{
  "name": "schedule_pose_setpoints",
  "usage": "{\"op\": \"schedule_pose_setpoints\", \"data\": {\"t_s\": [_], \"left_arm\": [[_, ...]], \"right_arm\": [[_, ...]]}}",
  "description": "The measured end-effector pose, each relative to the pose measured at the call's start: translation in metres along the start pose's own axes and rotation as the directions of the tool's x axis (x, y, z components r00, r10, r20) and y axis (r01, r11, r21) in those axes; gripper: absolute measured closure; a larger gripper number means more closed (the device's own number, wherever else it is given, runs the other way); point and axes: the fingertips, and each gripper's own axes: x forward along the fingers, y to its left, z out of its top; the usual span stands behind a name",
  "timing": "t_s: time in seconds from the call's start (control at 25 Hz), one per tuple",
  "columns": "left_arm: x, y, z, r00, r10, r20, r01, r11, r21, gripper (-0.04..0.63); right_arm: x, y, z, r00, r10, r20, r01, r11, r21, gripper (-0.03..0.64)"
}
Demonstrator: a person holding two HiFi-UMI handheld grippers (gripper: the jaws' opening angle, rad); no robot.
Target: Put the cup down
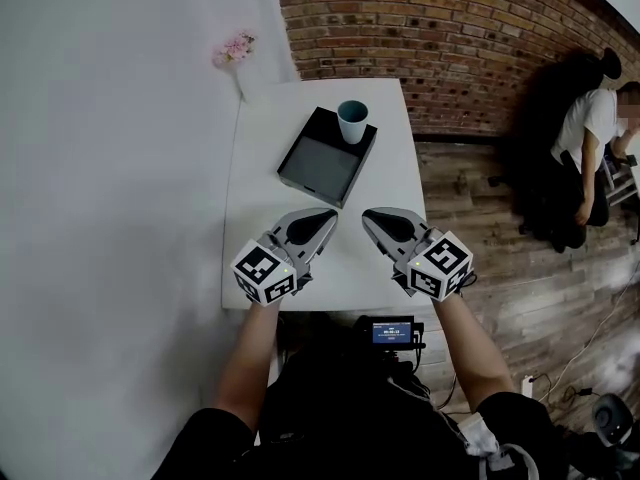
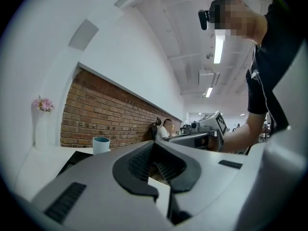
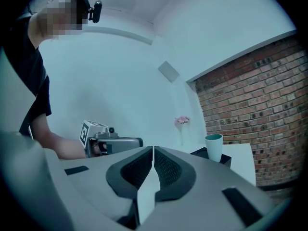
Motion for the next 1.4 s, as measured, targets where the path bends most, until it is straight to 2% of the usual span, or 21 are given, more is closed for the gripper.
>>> {"op": "schedule_pose_setpoints", "data": {"t_s": [0.32,0.6,1.4], "left_arm": [[-0.004,-0.025,-0.004,0.999,-0.036,-0.012,0.036,0.999,0.002,0.588],[-0.011,-0.026,-0.01,0.999,-0.034,-0.004,0.033,0.999,-0.022,0.588],[-0.004,-0.02,-0.01,1.0,-0.024,-0.006,0.024,0.999,-0.027,0.588]], "right_arm": [[-0.014,0.004,-0.006,0.999,-0.045,0.001,0.045,0.999,0.03,0.598],[-0.017,0.001,-0.009,0.997,-0.082,0.009,0.082,0.996,0.039,0.598],[-0.015,-0.003,-0.008,0.997,-0.082,0.007,0.082,0.996,0.02,0.598]]}}
